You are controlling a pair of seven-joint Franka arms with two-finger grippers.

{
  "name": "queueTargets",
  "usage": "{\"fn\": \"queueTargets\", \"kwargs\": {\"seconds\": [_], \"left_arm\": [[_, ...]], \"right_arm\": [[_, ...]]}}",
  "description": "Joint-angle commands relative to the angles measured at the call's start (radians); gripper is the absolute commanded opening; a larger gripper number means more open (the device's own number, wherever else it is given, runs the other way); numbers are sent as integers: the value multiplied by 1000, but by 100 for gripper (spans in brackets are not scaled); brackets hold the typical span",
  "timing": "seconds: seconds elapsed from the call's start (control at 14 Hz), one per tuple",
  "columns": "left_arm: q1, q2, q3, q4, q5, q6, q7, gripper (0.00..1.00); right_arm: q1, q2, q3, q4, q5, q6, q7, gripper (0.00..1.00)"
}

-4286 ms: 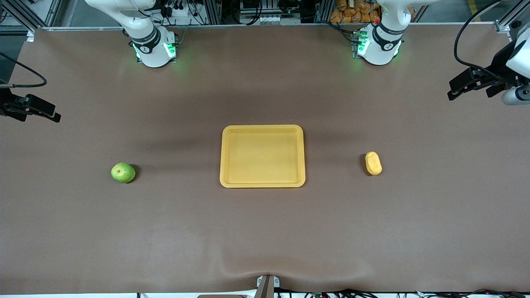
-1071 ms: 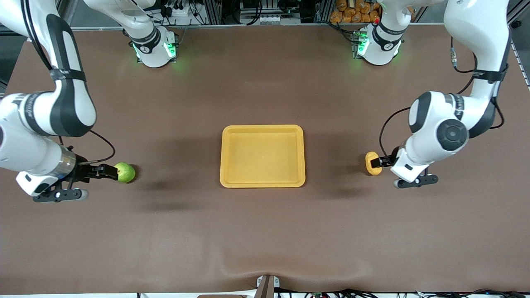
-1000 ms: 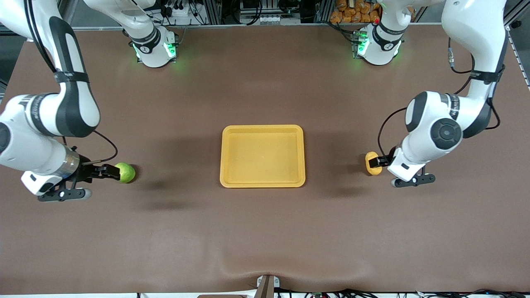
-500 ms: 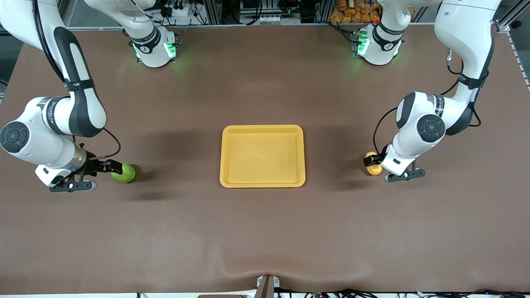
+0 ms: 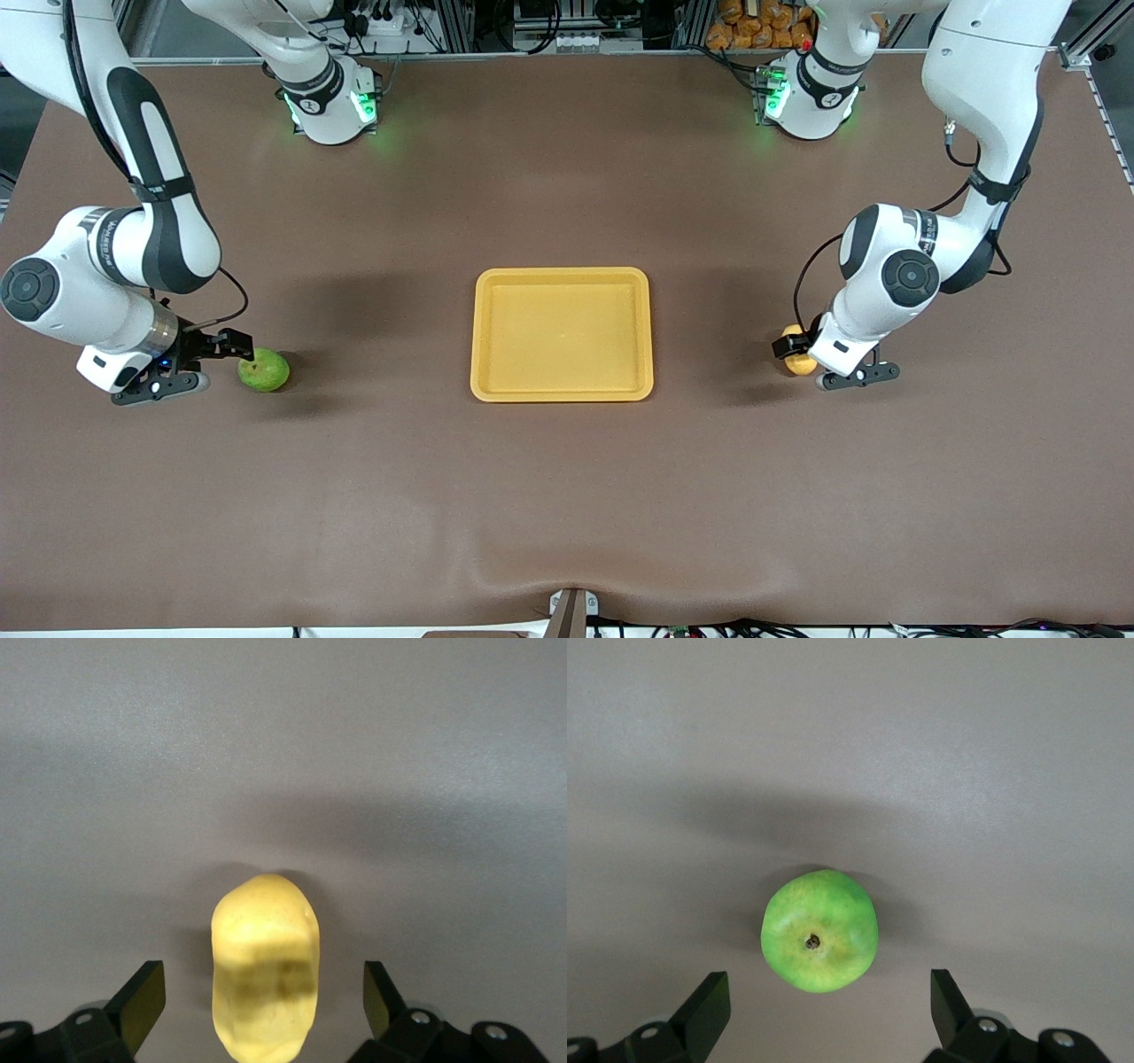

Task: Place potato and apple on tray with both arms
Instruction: 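Lower and close the right gripper on the apple while the left grips the potato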

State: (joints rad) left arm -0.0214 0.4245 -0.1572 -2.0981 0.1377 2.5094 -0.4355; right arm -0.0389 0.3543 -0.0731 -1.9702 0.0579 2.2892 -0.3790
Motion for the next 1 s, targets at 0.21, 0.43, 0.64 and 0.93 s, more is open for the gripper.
{"fn": "queueTargets", "kwargs": {"seconds": [0.21, 0.43, 0.64, 0.93], "left_arm": [[6, 16, -1, -7, 30, 20, -28, 80], [6, 17, -2, -7, 30, 19, -28, 60], [3, 14, -2, -4, 30, 16, -26, 36], [-2, -16, -7, -4, 31, -15, -26, 3]], "right_arm": [[-10, -21, 19, -127, 11, 162, -121, 100], [-10, -17, 19, -173, 11, 248, -193, 100], [-6, -3, 21, -205, 11, 335, -239, 100], [-3, 21, 21, -216, 11, 392, -305, 100]]}}
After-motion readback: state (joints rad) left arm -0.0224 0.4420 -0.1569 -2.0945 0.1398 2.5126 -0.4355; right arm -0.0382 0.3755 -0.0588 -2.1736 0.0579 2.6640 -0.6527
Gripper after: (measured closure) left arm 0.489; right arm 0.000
